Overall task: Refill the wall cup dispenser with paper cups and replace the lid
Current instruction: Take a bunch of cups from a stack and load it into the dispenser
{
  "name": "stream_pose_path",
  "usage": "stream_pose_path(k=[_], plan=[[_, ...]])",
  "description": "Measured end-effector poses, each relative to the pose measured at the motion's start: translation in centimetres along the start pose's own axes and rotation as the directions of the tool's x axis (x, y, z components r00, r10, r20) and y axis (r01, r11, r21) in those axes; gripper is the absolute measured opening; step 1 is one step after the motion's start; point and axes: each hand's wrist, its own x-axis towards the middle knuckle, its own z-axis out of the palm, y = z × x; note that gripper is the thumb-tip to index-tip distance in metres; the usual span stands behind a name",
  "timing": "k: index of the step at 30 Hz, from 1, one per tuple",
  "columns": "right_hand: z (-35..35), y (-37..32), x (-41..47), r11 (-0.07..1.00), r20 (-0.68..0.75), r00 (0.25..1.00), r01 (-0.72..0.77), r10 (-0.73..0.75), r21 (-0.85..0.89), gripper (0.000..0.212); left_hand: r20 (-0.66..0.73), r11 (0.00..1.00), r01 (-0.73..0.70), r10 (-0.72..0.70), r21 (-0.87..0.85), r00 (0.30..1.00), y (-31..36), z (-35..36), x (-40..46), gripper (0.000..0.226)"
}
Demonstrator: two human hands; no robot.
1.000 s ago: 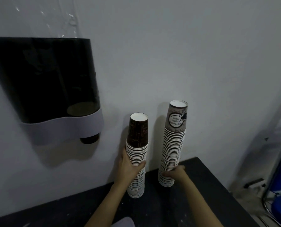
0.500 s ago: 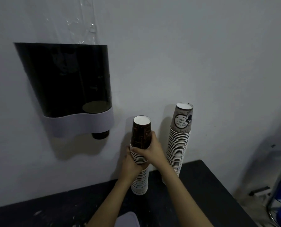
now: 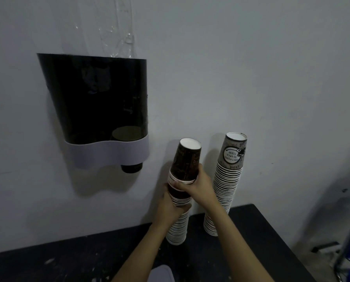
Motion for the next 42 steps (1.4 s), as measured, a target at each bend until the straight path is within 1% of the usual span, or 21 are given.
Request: stream_pose_path(k=[2, 5, 8, 9, 11, 17, 20, 22, 23, 25, 27, 28, 29, 30, 32, 33, 34, 36, 37, 39, 42], plan=[[-0.4, -0.8, 0.7, 0.998, -0.021, 1.0, -0.004, 0.005, 0.062, 0.069, -0.001, 1.0, -0.002, 0.002, -0.004, 1.0, -0.1, 0.1, 0.1, 0.086], [-0.9, -1.6, 1.5, 0.999, -0.005, 1.0, -0.001, 0.001, 0.042, 0.069, 0.014, 0.999, 0.031, -0.032, 0.015, 0.999, 0.0, 0.1, 0.2, 0.09], [-1.1, -1.6, 1.3, 0.999, -0.005, 1.0, 0.002, -0.002, 0.044, 0.07, 0.037, 0.987, 0.053, -0.059, 0.149, 0.998, 0.6, -0.1, -0.3, 0.113], [-1.0, -1.6, 1.3, 0.999, -0.014, 1.0, 0.002, -0.001, 0.051, 0.07, 0.022, 0.978, 0.06, -0.066, 0.2, 0.998, 0.8, -0.2, -0.5, 0.12], [-1.1, -1.9, 1.2, 0.998, -0.031, 1.0, 0.005, -0.003, 0.058, 0.071, -0.019, 0.969, 0.051, -0.047, 0.244, 0.999, 1.4, -0.7, -1.0, 0.127], [-0.7, -3.9, 1.7, 0.998, -0.085, 0.996, 0.04, -0.036, 0.048, 0.072, -0.085, 0.95, -0.093, 0.124, 0.297, 0.989, 4.5, -2.8, -1.9, 0.121], [-1.3, -5.5, 1.7, 0.996, -0.135, 0.989, 0.074, -0.068, 0.041, 0.073, -0.161, 0.924, -0.188, 0.252, 0.332, 0.954, 6.4, -4.3, -3.0, 0.113], [-2.0, -6.6, 1.5, 0.994, -0.165, 0.982, 0.099, -0.092, 0.039, 0.072, -0.209, 0.895, -0.252, 0.344, 0.369, 0.915, 7.7, -5.3, -3.9, 0.104], [-2.5, -7.4, 1.4, 0.994, -0.173, 0.979, 0.111, -0.107, 0.016, 0.072, -0.25, 0.891, -0.287, 0.385, 0.353, 0.888, 8.6, -5.9, -4.5, 0.099], [-3.7, -9.1, 0.9, 0.989, -0.152, 0.979, 0.124, -0.135, -0.079, 0.074, -0.362, 0.895, -0.369, 0.441, 0.251, 0.821, 10.8, -7.0, -5.9, 0.087], [-5.0, -11.2, 0.4, 0.965, -0.051, 0.989, 0.124, -0.139, -0.23, 0.08, -0.467, 0.87, -0.47, 0.48, 0.148, 0.743, 13.5, -8.3, -6.7, 0.074], [-5.8, -12.3, 0.1, 0.944, 0.013, 0.992, 0.124, -0.126, -0.306, 0.085, -0.494, 0.855, -0.506, 0.489, 0.11, 0.719, 14.9, -8.9, -6.9, 0.071], [-6.5, -13.9, -0.3, 0.917, 0.075, 0.99, 0.14, -0.121, -0.374, 0.088, -0.501, 0.846, -0.527, 0.489, 0.075, 0.714, 16.3, -9.8, -7.0, 0.068], [-7.1, -15.5, -0.7, 0.89, 0.119, 0.985, 0.165, -0.125, -0.424, 0.09, -0.489, 0.849, -0.526, 0.478, 0.044, 0.73, 17.6, -10.8, -7.1, 0.065], [-8.2, -18.8, -1.5, 0.861, 0.131, 0.974, 0.223, -0.183, -0.458, 0.089, -0.418, 0.883, -0.468, 0.411, -0.04, 0.81, 19.4, -12.4, -6.7, 0.054], [-8.6, -20.6, -1.9, 0.865, 0.11, 0.968, 0.252, -0.226, -0.433, 0.088, -0.383, 0.892, -0.44, 0.373, -0.102, 0.845, 20.0, -13.3, -6.6, 0.049], [-8.8, -22.2, -1.9, 0.888, 0.071, 0.963, 0.268, -0.26, -0.373, 0.086, -0.354, 0.891, -0.416, 0.336, -0.18, 0.873, 20.4, -14.1, -6.6, 0.046], [-8.5, -25.3, -1.7, 0.931, 0.0, 0.952, 0.299, -0.305, -0.21, 0.083, -0.304, 0.858, -0.386, 0.289, -0.337, 0.908, 21.0, -15.5, -7.0, 0.044], [-8.2, -26.7, -1.5, 0.937, -0.023, 0.947, 0.314, -0.321, -0.153, 0.082, -0.288, 0.844, -0.381, 0.283, -0.378, 0.915, 21.2, -16.0, -7.3, 0.043], [-6.6, -29.8, -0.4, 0.921, -0.056, 0.921, 0.381, -0.385, -0.08, 0.078, -0.344, 0.832, -0.426, 0.307, -0.355, 0.887, 21.4, -17.6, -7.7, 0.038], [-3.7, -34.0, 1.3, 0.864, -0.128, 0.854, 0.499, -0.504, -0.065, 0.075, -0.513, 0.838, -0.48, 0.301, -0.26, 0.804, 20.5, -19.8, -7.7, 0.032]])
